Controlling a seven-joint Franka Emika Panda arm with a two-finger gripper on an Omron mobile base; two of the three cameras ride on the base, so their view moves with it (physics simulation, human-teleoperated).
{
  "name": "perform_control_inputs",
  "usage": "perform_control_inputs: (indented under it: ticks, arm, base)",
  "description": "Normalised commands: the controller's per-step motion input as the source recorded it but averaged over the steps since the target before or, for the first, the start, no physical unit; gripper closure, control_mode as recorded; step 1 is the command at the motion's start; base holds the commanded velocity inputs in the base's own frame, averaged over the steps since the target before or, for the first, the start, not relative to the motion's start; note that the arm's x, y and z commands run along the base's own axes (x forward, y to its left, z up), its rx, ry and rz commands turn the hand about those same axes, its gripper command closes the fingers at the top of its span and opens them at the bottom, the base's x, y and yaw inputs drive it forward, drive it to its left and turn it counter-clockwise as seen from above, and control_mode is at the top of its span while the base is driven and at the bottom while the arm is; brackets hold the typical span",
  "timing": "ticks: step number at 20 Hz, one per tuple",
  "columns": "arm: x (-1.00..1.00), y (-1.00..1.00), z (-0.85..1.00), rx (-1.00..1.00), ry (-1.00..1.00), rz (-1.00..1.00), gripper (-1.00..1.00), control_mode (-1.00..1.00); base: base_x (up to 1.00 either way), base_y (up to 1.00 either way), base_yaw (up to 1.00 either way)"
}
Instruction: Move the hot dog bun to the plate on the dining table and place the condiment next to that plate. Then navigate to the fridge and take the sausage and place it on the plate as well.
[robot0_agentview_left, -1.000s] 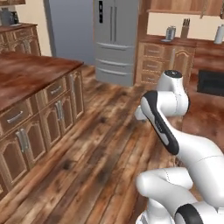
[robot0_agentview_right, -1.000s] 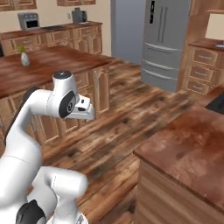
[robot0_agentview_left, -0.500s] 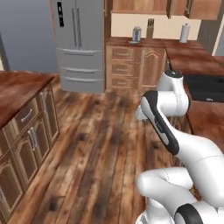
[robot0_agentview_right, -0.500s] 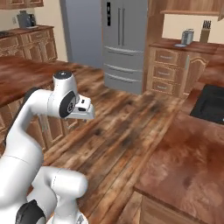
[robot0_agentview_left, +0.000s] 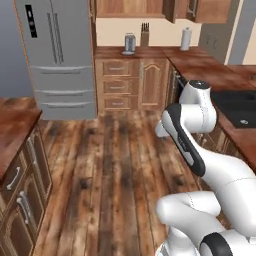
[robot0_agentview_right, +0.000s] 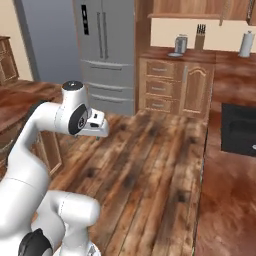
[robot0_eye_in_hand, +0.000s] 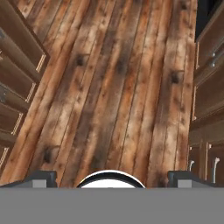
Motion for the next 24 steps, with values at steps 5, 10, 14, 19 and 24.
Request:
perform_control_inputs:
  ticks: [5,10,14,19,24]
  arm:
    - [0.00,0.00,0.00,0.00,0.00,0.00,-1.00,1.00]
    - [0.00,0.00,0.00,0.00,0.00,0.00,-1.00,1.00]
    - [0.00,0.00,0.00,0.00,0.00,0.00,-1.00,1.00]
    - [0.00,0.00,0.00,0.00,0.00,0.00,-1.00,1.00]
    - [0.00,0.00,0.00,0.00,0.00,0.00,-1.00,1.00]
  base:
    - [1.00,0.49,-0.30]
    - [1.00,0.42,-0.08]
    - [1.00,0.38,0.00]
    - [1.00,0.33,0.00]
    - [1.00,0.34,0.00]
